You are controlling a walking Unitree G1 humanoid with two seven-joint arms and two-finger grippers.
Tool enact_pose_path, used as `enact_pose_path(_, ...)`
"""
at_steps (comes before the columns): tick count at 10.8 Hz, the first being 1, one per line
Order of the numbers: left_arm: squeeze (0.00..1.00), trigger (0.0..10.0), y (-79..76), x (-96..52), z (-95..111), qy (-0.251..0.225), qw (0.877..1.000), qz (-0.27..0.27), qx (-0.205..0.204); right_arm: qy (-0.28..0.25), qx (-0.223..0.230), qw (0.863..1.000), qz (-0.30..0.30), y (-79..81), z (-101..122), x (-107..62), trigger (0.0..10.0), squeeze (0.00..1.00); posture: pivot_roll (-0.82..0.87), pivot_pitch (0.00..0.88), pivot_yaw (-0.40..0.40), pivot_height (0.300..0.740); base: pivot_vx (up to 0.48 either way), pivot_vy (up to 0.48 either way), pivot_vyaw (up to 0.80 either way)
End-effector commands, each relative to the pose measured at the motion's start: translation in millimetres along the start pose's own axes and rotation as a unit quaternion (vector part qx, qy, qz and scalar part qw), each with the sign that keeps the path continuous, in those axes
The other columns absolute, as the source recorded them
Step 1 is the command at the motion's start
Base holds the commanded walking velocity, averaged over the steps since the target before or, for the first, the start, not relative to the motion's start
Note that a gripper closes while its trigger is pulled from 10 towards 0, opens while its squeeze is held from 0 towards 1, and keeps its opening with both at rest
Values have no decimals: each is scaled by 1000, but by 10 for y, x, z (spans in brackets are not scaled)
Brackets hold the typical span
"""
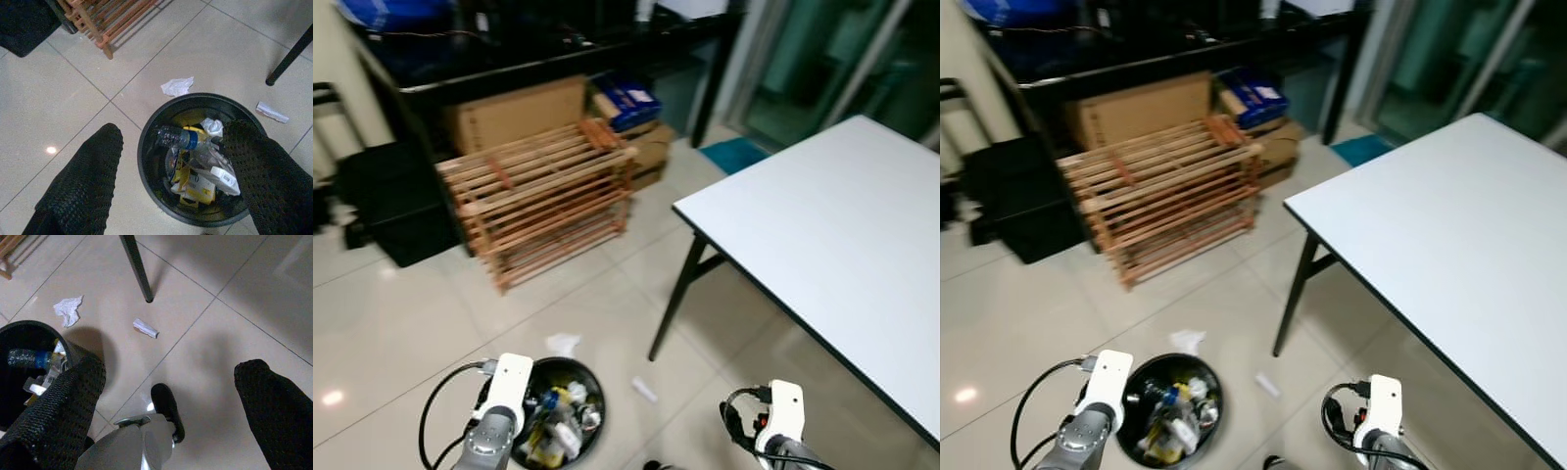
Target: Picking trash to rubbish bin
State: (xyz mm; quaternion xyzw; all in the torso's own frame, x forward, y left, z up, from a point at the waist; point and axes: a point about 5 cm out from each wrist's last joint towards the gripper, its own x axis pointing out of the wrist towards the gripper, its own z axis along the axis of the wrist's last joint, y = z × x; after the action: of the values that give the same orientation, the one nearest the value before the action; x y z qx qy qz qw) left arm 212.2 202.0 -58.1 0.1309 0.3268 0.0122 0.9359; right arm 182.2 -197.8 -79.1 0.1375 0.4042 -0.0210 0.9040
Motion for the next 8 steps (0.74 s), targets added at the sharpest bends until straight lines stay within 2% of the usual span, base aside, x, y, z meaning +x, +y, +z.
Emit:
enact_pose_path(1, 0, 10000, 4, -8, -32, 9, 1000, 7, -4, 9, -3, 1000, -4, -27, -42, -15, 10000, 0, -10, 65, -55, 740, 0, 0, -756)
enact_pose_path(8, 0, 10000, 17, -18, -59, 12, 1000, 8, -7, 8, 0, 1000, -5, -33, -54, -22, 10000, 0, -10, 73, -55, 740, 0, 0, -756)
